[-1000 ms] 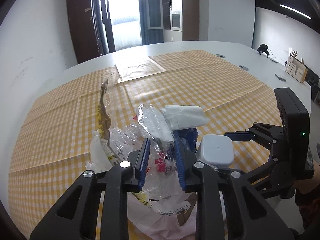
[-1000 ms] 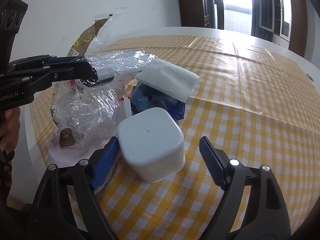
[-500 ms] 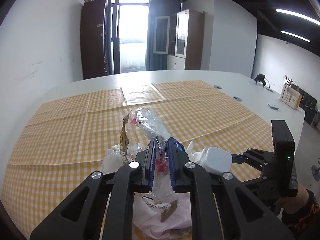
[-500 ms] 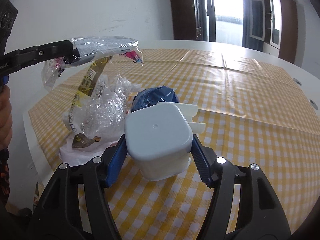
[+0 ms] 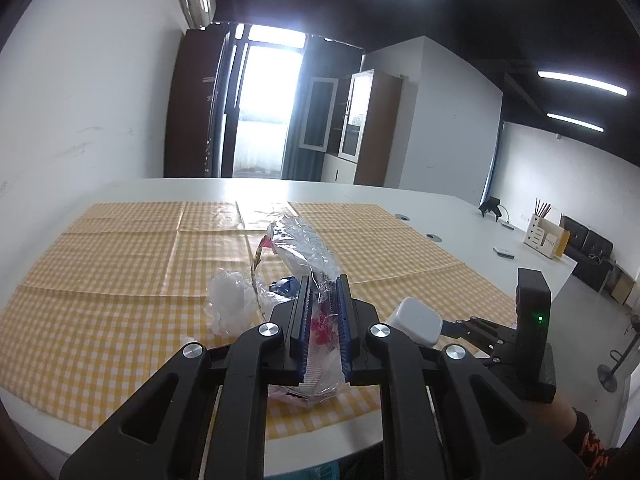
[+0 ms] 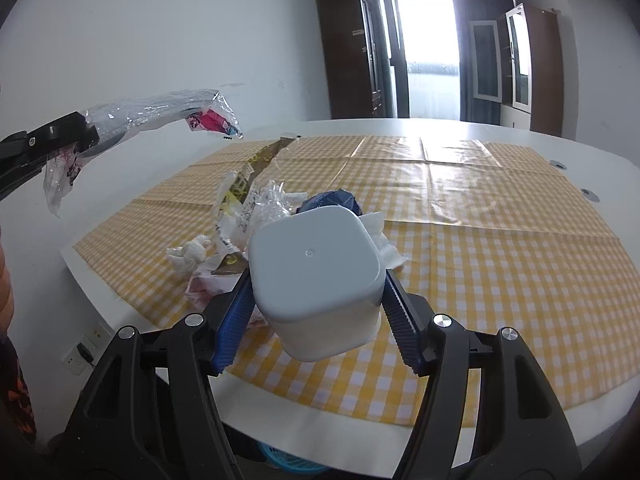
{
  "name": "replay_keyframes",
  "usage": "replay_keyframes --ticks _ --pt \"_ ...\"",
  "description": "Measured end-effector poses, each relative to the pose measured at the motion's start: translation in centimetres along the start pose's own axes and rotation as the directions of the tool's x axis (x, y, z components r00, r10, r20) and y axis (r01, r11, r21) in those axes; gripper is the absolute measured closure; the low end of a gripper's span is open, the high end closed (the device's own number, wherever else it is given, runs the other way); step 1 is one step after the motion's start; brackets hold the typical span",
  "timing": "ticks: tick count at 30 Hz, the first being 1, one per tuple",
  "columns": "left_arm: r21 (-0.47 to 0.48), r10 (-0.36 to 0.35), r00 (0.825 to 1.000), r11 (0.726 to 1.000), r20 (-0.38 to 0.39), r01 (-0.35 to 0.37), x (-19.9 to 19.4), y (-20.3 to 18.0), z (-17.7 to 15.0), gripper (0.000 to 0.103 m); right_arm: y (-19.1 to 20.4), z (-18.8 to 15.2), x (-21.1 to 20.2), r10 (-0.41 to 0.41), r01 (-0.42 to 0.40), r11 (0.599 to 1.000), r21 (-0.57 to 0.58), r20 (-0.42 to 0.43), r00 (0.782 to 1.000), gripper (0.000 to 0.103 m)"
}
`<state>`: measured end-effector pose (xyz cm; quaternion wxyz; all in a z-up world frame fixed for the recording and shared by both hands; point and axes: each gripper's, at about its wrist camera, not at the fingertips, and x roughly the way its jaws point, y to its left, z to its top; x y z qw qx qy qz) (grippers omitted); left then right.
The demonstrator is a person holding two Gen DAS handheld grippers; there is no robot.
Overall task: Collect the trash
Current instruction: 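Carry the wrapper and white cup down toward the blue wastebasket with both grippers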
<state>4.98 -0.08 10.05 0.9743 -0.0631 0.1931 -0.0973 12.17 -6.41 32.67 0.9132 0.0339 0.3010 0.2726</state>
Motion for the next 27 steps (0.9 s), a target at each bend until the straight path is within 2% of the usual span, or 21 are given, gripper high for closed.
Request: replay_keyframes --ticks 7,15,20,27 --pt "-0.048 -0.004 1.0 0.999 0.0 0.004 -4.3 -0.3 -4.3 0.092 2.2 -3.3 -3.1 0.041 -0.041 0.999 0.012 0.004 0.999 0.043" --pt "-0.114 -0.018 0.997 0.993 -0.081 0.008 -7.2 0.8 -10.3 0.092 4.9 -8.3 -5.7 0.068 -0.068 0.998 -0.006 -0.045 0.997 0.043" --pt "-0.127 -0.062 0.986 0.991 -0.154 0.043 -7.9 0.3 -14.2 0.092 6.4 -11.3 -6.6 0.085 -0.087 0.996 -0.013 -0.094 0.992 0.043" --pt "-0.16 -0.066 0.967 0.987 -0.245 0.027 -7.3 1.3 -18.6 0.092 7.3 -15.3 -5.6 0.087 -0.093 0.995 -0.027 -0.186 0.979 0.043"
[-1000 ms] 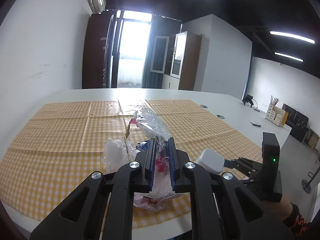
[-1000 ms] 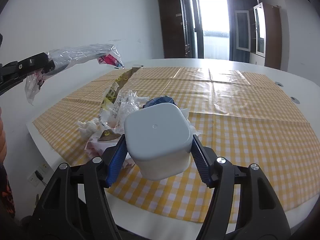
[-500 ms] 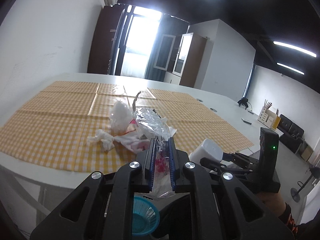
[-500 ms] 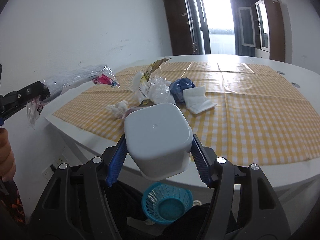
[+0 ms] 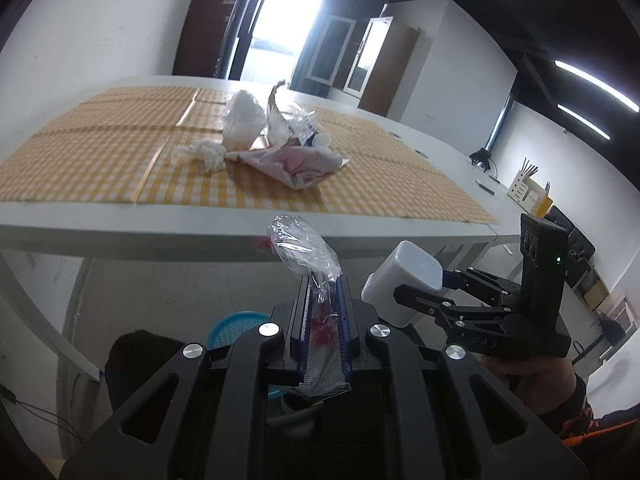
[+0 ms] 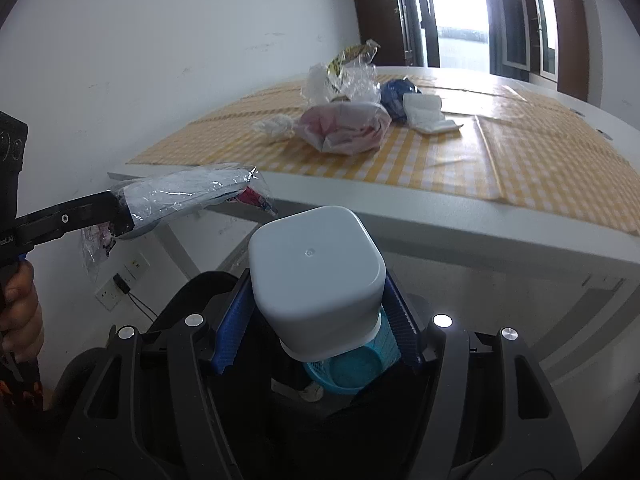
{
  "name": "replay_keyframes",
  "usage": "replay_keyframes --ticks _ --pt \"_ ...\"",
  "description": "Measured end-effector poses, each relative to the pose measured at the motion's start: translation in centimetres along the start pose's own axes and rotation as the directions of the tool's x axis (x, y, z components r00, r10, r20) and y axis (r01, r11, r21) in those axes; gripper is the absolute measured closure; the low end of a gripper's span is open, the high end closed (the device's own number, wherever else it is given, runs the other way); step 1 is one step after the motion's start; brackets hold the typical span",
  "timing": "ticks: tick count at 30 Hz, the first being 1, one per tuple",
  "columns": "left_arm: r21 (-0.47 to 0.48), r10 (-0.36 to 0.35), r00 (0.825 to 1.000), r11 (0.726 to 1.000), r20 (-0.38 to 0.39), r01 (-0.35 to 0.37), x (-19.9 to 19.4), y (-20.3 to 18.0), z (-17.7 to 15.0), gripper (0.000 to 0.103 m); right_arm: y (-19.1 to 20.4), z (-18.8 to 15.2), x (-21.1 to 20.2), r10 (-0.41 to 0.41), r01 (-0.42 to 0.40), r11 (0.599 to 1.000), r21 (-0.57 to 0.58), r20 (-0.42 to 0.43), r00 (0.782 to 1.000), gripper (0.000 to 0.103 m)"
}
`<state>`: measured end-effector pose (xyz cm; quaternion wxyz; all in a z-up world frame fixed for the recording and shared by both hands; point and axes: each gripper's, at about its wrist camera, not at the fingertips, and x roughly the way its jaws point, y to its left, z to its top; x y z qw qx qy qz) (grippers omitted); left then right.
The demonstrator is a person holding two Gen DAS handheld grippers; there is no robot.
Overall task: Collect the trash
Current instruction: 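Carry the wrapper and white cup down toward the blue wastebasket with both grippers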
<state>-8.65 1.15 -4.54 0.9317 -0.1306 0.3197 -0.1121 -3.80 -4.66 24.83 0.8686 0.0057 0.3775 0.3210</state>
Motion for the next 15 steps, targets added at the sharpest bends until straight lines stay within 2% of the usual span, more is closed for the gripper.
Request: replay_keyframes --ticks 8,15 --pt "-0.054 0.018 0.99 0.998 -0.136 -0.026 4.2 2.5 -3.6 0.092 -0.8 -3.2 4.2 -0.015 0.018 1.0 0.023 -0.11 0.994 0.043" --pt "-0.1 0.019 0.967 0.994 -0.254 -0.046 8.6 4.5 -5.9 0.092 -1.9 -5.3 8.3 -0.014 0.027 0.998 0.055 -0.218 0.976 0.043"
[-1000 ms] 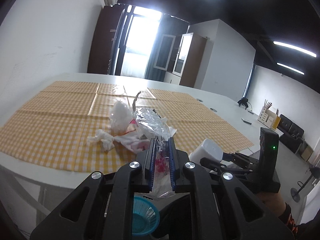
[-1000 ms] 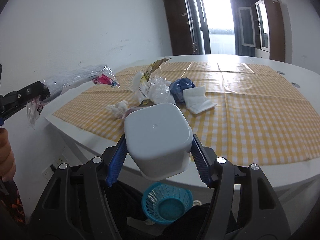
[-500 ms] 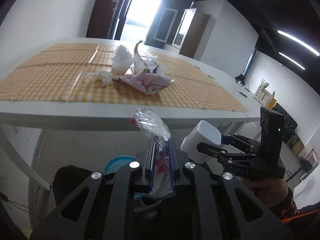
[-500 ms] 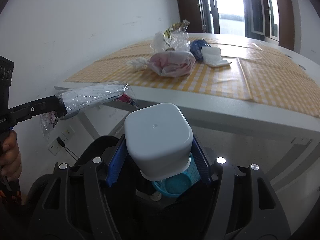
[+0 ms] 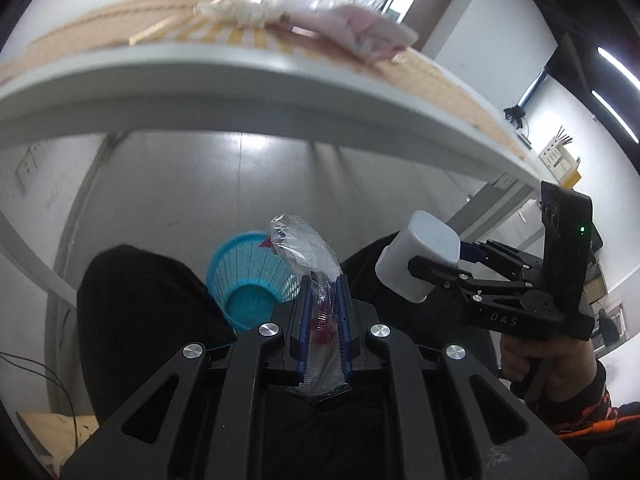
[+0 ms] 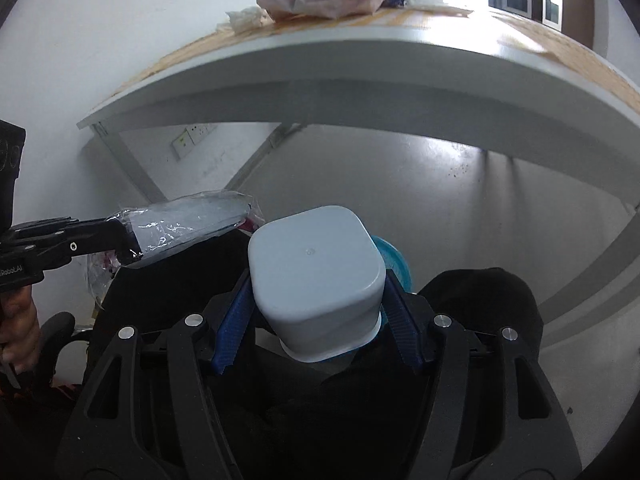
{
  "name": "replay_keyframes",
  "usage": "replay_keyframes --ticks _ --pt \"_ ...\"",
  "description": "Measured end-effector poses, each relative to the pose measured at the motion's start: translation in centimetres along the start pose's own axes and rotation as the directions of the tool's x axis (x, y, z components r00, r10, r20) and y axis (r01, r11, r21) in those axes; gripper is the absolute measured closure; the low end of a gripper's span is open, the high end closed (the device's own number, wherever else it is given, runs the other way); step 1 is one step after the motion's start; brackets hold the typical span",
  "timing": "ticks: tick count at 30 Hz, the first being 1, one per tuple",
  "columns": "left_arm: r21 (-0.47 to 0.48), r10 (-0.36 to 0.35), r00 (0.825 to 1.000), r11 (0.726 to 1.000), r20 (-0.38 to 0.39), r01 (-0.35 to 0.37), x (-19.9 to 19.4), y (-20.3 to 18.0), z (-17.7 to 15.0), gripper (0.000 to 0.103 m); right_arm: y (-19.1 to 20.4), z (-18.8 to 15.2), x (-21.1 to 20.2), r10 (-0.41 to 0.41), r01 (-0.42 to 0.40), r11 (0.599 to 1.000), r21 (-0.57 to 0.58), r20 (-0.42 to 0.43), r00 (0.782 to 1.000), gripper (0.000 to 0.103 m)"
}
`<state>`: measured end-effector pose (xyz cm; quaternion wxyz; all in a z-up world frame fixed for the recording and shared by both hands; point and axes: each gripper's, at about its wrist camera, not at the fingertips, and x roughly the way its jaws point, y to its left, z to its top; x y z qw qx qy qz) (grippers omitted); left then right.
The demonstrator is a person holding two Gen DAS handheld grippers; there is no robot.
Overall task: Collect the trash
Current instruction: 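Carry the wrapper and white cup down toward the blue wastebasket with both grippers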
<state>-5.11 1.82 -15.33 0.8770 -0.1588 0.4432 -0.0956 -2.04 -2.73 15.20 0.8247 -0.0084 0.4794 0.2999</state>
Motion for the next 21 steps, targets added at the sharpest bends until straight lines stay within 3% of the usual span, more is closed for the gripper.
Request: replay_keyframes --ticks 6,15,21 --pt "-0.03 0.032 0.997 0.999 -0.072 -0.034 4.0 2.1 -0.1 0.092 -0.8 -0.3 4.4 -0.005 0.008 1.0 0.024 -0.109 0.994 0.043" --pt "-0.068 0.067 0.986 0.995 -0.156 -0.078 10.0 5.4 0.6 0.092 0.2 0.4 12.1 -0.033 0.034 0.999 0.0 -0.263 0.964 0.043" --pt "-0.232 -0.001 0.968 0.971 -0.252 -0.059 14.0 8.9 1.0 0.092 -1.6 1.0 16.9 0.036 -0.002 0.995 0.096 -0.356 0.934 0.043"
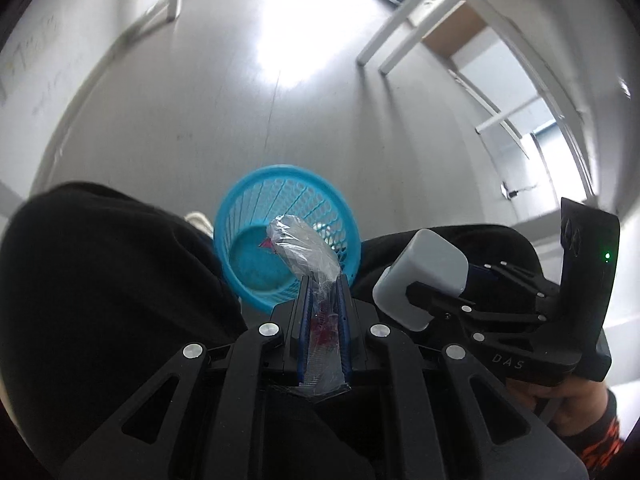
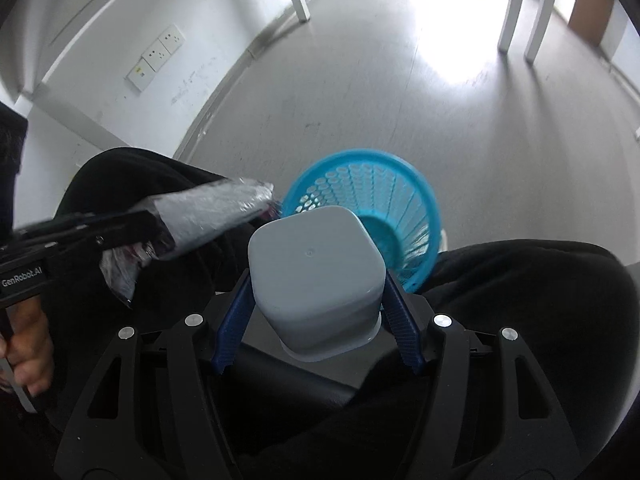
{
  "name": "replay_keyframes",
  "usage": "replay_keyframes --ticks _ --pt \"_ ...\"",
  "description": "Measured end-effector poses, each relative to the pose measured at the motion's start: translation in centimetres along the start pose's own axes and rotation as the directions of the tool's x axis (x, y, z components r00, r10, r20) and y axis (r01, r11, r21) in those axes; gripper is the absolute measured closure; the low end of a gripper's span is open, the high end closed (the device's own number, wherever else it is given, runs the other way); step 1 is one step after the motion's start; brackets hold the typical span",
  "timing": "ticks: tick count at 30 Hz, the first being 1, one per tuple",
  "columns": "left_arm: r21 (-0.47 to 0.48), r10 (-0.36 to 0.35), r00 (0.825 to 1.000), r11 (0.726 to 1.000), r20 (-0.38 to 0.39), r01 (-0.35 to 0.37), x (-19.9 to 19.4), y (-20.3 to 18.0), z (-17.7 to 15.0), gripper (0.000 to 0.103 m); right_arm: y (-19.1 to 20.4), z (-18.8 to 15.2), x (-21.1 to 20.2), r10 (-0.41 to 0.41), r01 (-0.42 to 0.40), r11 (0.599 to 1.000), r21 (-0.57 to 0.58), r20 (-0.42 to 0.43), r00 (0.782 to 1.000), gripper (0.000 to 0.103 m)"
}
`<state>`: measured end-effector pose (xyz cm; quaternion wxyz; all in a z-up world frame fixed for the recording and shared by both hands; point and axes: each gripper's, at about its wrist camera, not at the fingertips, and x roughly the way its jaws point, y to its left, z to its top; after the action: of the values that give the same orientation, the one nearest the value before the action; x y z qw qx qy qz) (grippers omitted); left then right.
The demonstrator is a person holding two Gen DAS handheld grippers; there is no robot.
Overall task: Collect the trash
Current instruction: 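Carry the wrapper and white cup down toward the blue wastebasket with both grippers, then open the right gripper over the basket while the left gripper releases the wrapper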
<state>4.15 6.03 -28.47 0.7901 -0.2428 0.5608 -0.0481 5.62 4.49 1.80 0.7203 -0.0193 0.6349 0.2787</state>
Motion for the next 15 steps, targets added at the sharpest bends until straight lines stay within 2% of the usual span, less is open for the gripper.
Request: replay_keyframes --ticks 7,12,15 --pt "-0.021 0.004 1.0 1.0 -0.026 -0.004 4.1 1.3 2.5 0.092 -1.3 2.7 5.1 0.006 0.001 0.997 0.081 -0.089 0.996 0.043" --pt "-0.045 0.044 0.993 0.998 -0.106 -0.049 8.1 1.6 4.8 0.092 -3.1 4.1 8.2 -0.003 0.024 0.991 0.13 -0.156 0.988 0.043" --pt "-0.077 0.059 0.983 0.994 -0.175 -0.074 10.7 2.1 6.2 0.092 -4.2 5.2 10.4 -0.017 0.048 0.988 0.146 -0.208 0.978 0.043"
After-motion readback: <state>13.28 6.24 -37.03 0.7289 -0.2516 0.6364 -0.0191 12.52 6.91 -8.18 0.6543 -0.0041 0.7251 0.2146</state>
